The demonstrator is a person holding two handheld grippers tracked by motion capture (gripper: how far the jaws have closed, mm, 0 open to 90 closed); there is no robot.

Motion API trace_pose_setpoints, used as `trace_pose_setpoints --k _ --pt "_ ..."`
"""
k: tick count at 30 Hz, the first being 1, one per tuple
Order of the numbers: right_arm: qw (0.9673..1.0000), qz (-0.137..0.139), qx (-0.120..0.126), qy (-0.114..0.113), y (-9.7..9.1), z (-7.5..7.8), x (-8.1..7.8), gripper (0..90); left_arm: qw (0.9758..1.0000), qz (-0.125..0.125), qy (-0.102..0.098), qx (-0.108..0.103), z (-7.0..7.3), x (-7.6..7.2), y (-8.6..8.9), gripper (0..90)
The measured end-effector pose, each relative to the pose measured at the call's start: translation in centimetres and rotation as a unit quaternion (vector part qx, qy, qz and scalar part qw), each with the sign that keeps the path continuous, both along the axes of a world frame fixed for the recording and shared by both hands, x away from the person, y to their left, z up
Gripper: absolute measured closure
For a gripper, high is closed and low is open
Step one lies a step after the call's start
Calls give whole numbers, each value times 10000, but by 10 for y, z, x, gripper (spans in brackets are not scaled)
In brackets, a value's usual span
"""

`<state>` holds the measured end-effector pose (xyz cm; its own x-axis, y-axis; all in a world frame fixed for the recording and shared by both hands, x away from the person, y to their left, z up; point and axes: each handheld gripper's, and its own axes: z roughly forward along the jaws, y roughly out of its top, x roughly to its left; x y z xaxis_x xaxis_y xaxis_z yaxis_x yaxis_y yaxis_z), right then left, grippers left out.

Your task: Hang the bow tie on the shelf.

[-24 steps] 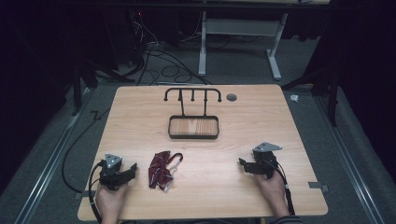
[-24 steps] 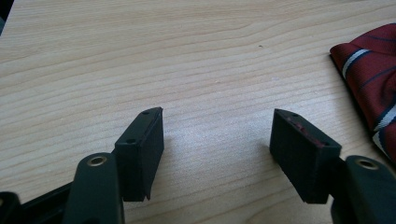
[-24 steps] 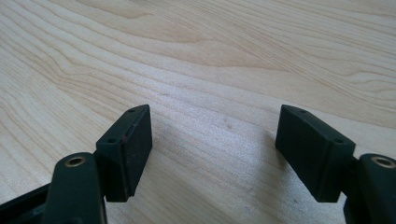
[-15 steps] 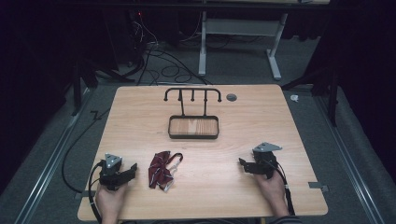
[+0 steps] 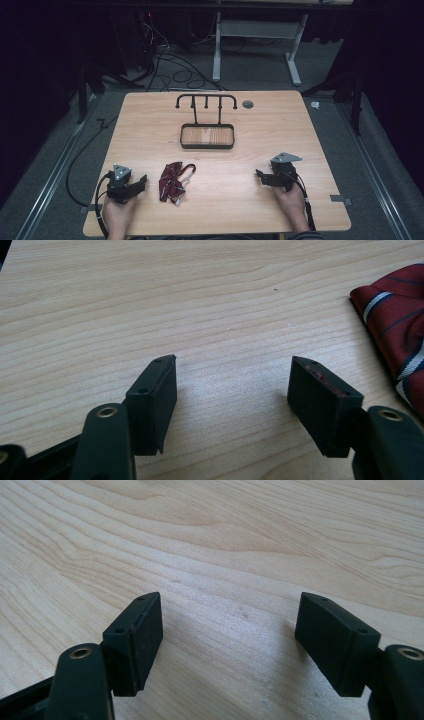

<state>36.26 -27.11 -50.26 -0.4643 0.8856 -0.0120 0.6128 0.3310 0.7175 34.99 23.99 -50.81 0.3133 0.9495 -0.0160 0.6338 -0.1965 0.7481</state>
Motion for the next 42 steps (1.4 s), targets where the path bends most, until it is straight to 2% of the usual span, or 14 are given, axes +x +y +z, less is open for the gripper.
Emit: trace_pose_setpoints --k 8,15,24,31,35,37,38,42 --pt "10000 0 1 1 0 0 0 285 10000 7 4 -13 0 0 0 371" --pt "10000 1 2 7 0 0 0 285 9999 76 69 -126 2 0 0 379" --pt "10000 -6 11 8 0 0 0 285 9996 -230 52 -179 8 -3 -4 375" --pt "10000 10 3 10 0 0 0 283 9985 -503 -82 -195 17 -2 -15 378" --pt "10000 12 6 11 0 0 0 283 9978 -618 -112 -197 26 -3 -21 402" --pt "10000 20 2 5 -1 0 0 283 9980 -608 -91 -147 28 -3 -23 424" --pt "10000 19 3 7 0 0 0 283 9978 -653 -19 -126 31 -2 -26 438" --pt "10000 25 4 6 -1 0 0 282 9969 -776 -58 -107 37 -2 -34 454"
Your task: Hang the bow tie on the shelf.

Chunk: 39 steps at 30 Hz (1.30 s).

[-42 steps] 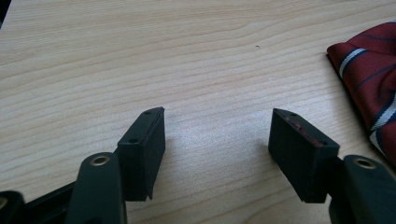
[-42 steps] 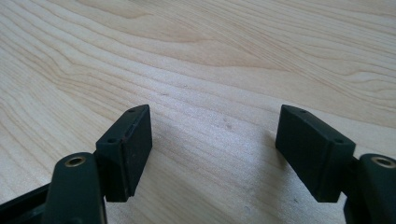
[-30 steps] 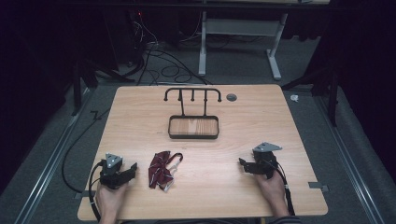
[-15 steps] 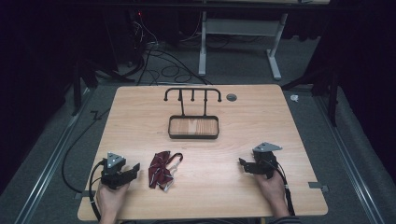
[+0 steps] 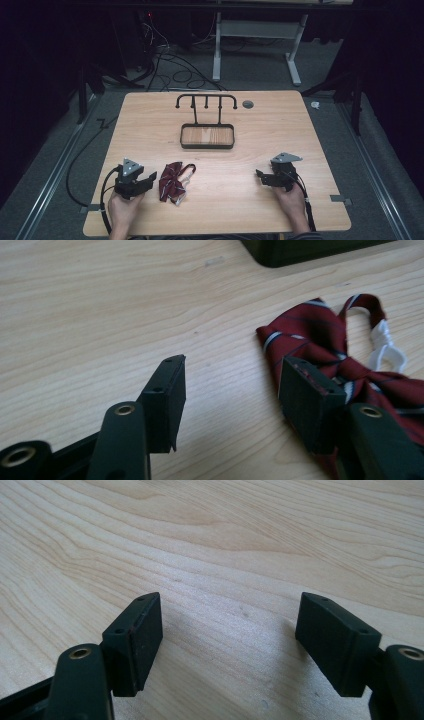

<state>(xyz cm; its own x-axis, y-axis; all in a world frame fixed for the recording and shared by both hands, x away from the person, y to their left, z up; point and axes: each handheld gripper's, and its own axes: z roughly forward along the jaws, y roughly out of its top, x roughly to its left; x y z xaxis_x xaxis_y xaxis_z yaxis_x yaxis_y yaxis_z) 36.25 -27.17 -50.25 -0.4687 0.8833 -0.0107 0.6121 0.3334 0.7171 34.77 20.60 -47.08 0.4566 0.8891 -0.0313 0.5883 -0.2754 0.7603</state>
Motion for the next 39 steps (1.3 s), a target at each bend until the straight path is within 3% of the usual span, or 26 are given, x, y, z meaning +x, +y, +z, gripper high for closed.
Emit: trace_pose_setpoints --k 10,26,39 --pt "10000 2 0 0 0 0 0 282 9994 -321 -105 -14 10 1 -19 484" --pt "10000 7 -7 -5 0 0 0 282 9975 -708 -47 -30 17 7 -44 502" --pt "10000 5 -12 -5 0 0 0 282 9942 -1073 54 -40 21 21 -66 516"
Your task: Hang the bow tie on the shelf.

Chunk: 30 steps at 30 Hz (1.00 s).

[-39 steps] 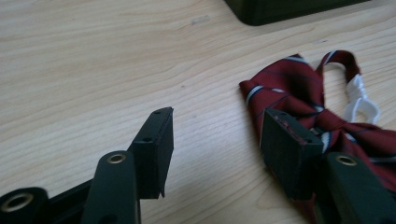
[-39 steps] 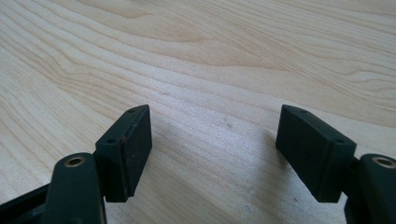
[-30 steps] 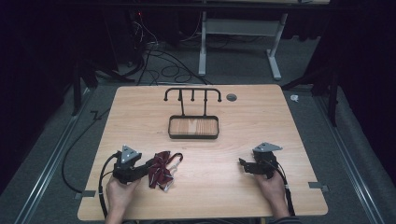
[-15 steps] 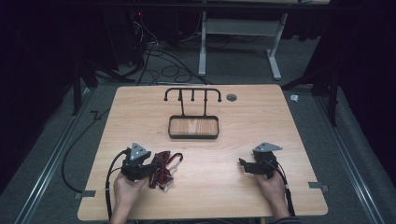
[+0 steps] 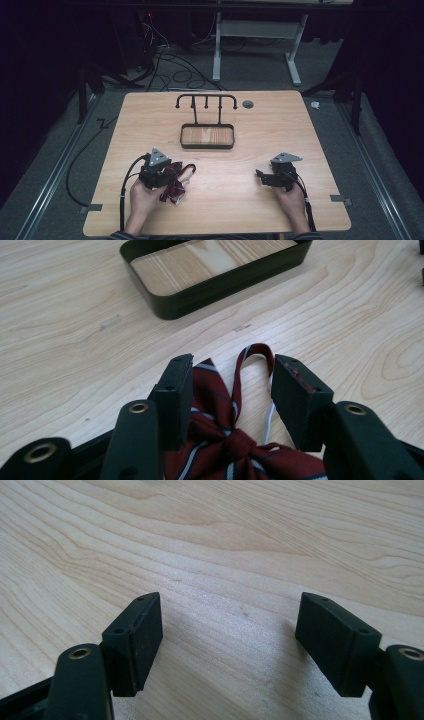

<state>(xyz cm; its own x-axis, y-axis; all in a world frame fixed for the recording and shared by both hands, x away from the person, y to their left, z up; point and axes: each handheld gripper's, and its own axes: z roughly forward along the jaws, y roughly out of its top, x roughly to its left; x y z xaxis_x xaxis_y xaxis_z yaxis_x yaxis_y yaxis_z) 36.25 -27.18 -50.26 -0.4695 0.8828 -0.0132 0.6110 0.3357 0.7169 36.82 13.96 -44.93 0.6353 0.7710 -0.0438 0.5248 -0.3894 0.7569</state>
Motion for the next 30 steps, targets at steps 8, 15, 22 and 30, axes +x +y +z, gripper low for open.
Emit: trace_pose_setpoints --k 8,15,22,30 --pt "10000 10 -1 -6 0 0 0 281 9996 -194 221 16 -5 13 -18 524" --pt "10000 17 7 -5 0 0 0 281 9991 -296 316 10 -4 24 -29 535" --pt "10000 20 14 -4 0 0 0 281 9986 -301 411 140 -9 36 -37 543" --pt "10000 18 21 -10 0 0 0 280 9981 -287 489 255 -18 42 -42 558"
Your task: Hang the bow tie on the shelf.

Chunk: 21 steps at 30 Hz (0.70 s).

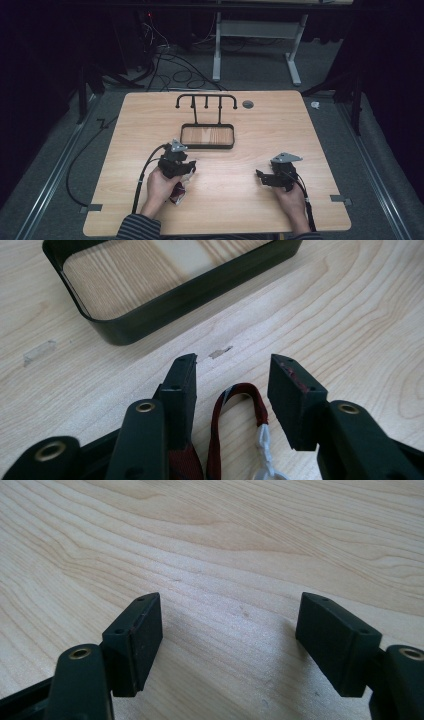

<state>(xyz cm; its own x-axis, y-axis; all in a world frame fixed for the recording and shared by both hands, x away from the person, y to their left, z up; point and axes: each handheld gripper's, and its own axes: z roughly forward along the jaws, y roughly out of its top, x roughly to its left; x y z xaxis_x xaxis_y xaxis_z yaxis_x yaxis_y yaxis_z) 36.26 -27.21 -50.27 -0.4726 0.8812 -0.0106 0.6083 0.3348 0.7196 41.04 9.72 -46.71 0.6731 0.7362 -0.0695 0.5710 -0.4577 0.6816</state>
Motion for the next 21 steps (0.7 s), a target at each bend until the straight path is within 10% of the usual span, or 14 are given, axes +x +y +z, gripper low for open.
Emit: trace_pose_setpoints --k 21 --pt "10000 5 -9 7 0 0 0 280 9990 -190 288 298 -20 7 0 741"
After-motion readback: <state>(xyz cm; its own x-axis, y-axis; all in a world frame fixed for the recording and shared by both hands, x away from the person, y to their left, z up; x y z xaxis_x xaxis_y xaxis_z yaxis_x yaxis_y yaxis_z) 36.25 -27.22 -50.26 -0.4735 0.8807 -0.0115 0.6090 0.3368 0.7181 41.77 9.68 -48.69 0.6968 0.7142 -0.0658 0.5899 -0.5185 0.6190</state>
